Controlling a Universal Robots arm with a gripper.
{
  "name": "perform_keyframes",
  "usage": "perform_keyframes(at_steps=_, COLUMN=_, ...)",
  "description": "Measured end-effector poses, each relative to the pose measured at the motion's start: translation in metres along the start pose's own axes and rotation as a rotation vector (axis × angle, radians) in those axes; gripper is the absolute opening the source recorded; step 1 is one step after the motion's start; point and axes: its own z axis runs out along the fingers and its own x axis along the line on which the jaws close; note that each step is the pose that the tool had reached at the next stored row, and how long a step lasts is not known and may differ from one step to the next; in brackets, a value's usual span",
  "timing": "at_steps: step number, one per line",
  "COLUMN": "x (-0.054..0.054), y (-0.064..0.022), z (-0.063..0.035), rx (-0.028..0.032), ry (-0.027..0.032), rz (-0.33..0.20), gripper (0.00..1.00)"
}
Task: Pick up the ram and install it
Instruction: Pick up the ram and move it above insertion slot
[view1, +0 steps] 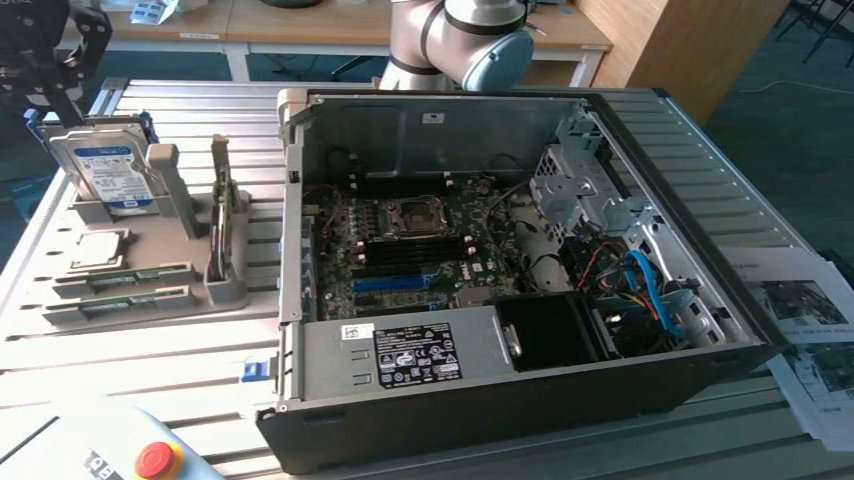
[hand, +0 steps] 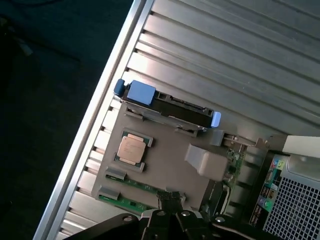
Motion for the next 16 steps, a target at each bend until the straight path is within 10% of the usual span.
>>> perform_keyframes(at_steps=16, x=0.0, y=0.0, z=0.0, rx=-0.0066, ry=0.0133, rz=-0.286, gripper=0.11)
